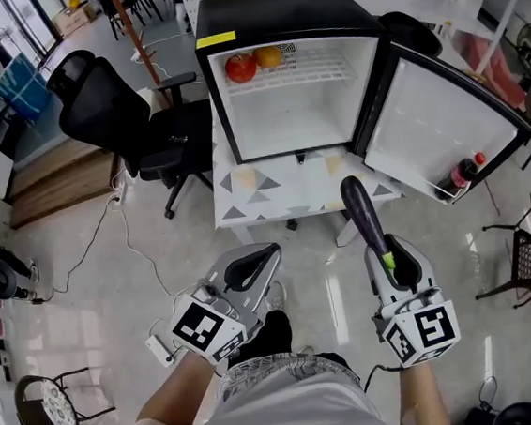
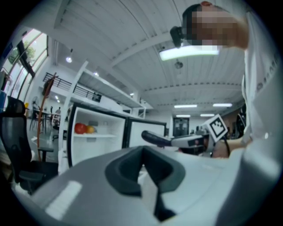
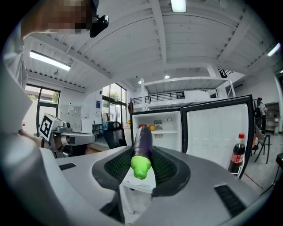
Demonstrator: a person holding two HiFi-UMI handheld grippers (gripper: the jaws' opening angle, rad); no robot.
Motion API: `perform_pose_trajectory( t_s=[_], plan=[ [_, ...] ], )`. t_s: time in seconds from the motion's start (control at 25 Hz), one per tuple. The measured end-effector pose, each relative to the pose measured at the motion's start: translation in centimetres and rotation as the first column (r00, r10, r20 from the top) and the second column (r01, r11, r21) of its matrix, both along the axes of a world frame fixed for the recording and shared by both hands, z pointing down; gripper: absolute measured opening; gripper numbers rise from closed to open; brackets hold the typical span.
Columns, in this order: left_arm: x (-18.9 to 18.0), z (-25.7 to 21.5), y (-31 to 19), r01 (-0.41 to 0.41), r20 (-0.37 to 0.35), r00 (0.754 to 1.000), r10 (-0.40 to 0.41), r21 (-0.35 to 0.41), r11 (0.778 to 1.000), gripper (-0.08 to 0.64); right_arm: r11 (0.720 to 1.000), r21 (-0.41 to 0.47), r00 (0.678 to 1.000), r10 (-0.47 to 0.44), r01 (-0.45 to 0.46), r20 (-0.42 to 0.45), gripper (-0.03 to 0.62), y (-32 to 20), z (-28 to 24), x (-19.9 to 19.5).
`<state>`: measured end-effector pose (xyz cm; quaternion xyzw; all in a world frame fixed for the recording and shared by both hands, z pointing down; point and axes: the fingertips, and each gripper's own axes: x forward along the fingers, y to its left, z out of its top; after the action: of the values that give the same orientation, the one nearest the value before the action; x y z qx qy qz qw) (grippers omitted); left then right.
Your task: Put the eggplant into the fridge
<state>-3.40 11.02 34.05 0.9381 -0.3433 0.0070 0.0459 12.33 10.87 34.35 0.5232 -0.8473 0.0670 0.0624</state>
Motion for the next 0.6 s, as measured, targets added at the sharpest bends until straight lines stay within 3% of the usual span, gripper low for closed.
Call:
perform_pose_trajectory(
  t_s=[0.6],
  plan=[
    [-1.9,0.5,-13.6,-0.058,0.000,0.998,0.058,-0.030,0.998,0.008,0.997,-0.033,0.997,0.069,-0.070,-0.027,0.129,-12.8,0.2,-1.3]
  ],
)
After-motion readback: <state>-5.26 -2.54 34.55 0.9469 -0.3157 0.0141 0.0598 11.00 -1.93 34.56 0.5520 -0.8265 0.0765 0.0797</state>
